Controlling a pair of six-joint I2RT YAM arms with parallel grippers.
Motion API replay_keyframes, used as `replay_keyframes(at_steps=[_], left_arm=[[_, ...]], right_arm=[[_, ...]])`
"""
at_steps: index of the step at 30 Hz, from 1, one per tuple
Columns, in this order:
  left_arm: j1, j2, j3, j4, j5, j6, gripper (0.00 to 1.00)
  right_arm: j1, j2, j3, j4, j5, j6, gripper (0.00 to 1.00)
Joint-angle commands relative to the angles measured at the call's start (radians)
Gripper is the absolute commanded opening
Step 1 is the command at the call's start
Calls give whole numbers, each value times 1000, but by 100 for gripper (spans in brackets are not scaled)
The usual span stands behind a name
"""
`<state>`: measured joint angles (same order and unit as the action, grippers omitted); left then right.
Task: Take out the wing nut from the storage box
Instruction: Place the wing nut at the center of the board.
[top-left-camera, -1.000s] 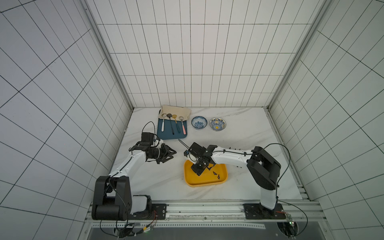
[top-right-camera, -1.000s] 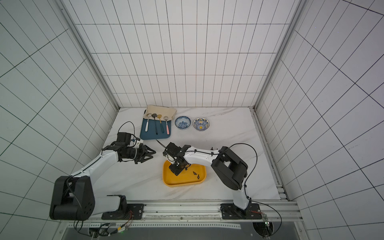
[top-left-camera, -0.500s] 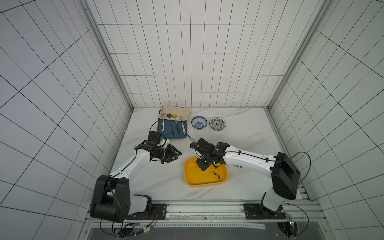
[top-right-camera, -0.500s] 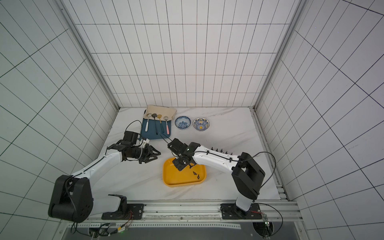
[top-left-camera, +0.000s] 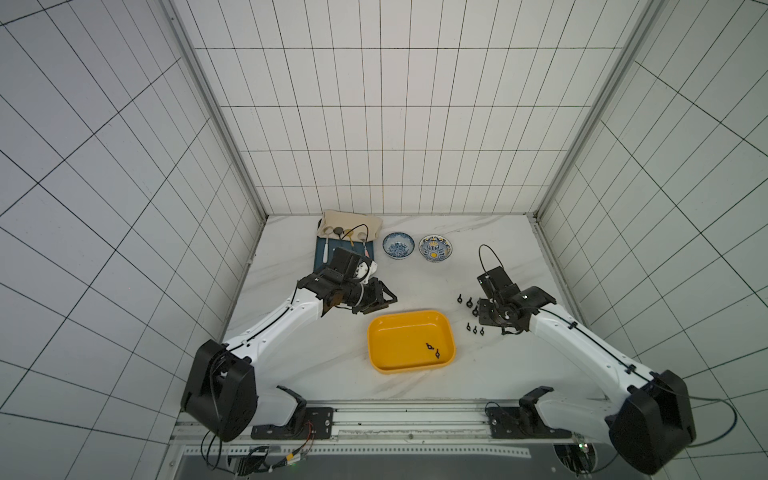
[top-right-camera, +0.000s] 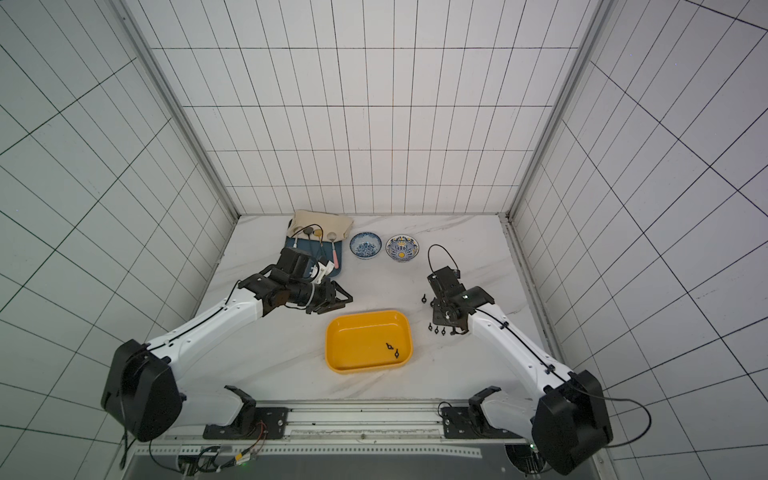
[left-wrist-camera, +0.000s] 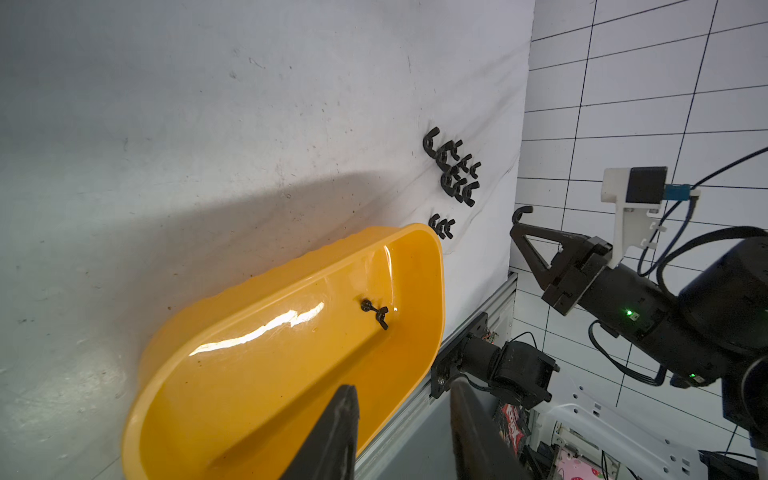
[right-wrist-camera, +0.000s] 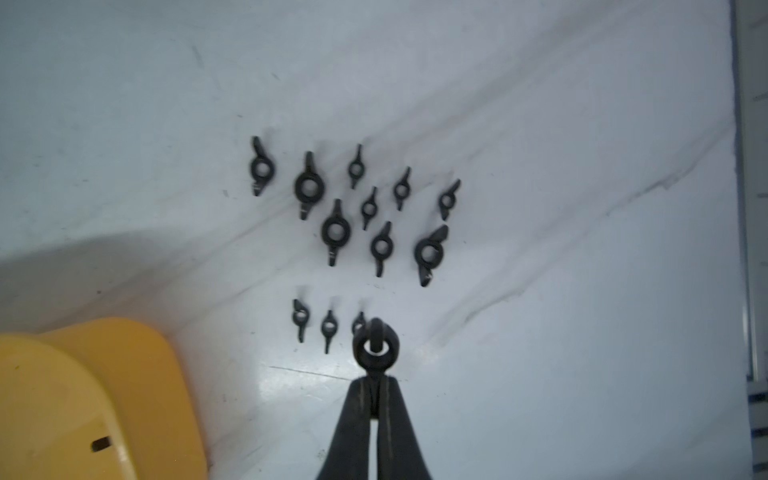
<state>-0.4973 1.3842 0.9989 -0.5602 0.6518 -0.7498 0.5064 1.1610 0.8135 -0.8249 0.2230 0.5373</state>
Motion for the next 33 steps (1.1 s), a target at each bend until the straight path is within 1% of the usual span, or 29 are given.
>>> replay_keyframes(at_steps=[1, 5, 8, 10, 12, 19, 30, 33], left_arm=[[-39, 35, 35, 49, -12, -22, 40], [-115, 78, 59, 71, -17, -29, 40], [-163, 111, 67, 98, -14, -43, 40], [-184, 129, 77, 110, -11, -49, 40], [-196, 142, 87, 113, -5, -51, 40], [-201, 150, 96, 109, 2, -35, 40], [-201, 150, 90, 105, 9, -28, 40], [-200, 153, 90, 104, 11, -27, 40]], right_arm=[[-59, -4, -84, -15, -75, 76, 0], [-68, 8, -133, 6, -134, 140, 0], [-75, 28, -159, 59, -136, 168, 0], [-79, 62, -165, 82, -114, 170, 0], [-91, 98, -169, 119, -118, 165, 0], [-100, 197, -135, 168, -91, 152, 0], [-100, 238, -133, 183, -127, 131, 0], [-100, 244, -137, 180, -141, 127, 5]])
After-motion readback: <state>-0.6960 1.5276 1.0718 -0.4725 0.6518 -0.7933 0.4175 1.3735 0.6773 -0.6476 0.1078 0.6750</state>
